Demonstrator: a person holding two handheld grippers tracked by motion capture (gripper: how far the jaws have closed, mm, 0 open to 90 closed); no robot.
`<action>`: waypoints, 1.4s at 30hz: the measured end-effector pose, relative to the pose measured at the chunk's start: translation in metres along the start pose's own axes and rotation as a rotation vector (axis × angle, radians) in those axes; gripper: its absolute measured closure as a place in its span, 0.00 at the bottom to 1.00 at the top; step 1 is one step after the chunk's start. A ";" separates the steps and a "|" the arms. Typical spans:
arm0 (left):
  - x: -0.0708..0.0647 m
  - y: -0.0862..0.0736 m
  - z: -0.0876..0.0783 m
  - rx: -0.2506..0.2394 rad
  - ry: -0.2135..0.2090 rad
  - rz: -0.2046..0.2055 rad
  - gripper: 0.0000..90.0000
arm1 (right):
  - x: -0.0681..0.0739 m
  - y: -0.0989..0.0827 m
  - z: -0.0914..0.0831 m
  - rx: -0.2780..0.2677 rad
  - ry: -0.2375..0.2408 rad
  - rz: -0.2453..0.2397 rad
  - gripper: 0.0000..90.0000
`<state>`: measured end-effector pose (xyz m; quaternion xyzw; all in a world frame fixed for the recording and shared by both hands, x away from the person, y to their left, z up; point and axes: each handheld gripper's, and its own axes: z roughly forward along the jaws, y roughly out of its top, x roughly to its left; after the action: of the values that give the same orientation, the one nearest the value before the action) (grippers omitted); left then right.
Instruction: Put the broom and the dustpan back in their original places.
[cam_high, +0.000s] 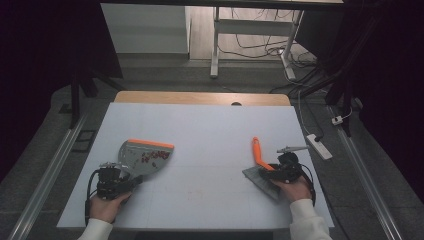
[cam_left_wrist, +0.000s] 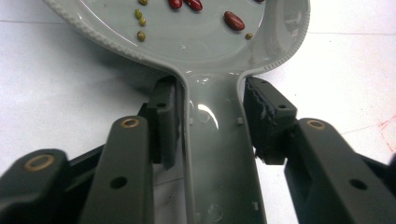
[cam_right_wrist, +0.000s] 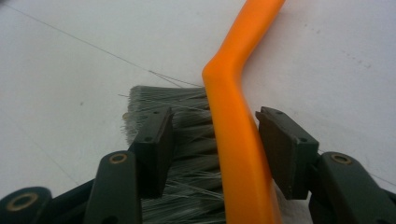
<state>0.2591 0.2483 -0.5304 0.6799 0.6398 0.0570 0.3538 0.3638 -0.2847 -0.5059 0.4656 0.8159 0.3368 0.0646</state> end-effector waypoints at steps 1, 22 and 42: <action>0.000 0.000 0.000 -0.002 -0.004 0.000 0.59 | 0.000 0.000 0.000 0.002 -0.013 -0.003 0.50; -0.011 -0.004 -0.032 -0.099 0.050 0.141 0.45 | 0.011 -0.004 -0.017 -0.102 -0.008 -0.091 0.50; -0.031 0.013 -0.016 -0.088 -0.159 0.406 0.45 | 0.050 -0.011 -0.013 -0.148 0.103 -0.311 0.52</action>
<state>0.2563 0.2276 -0.4996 0.7812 0.4567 0.1012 0.4134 0.3227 -0.2549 -0.4926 0.3097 0.8533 0.4052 0.1083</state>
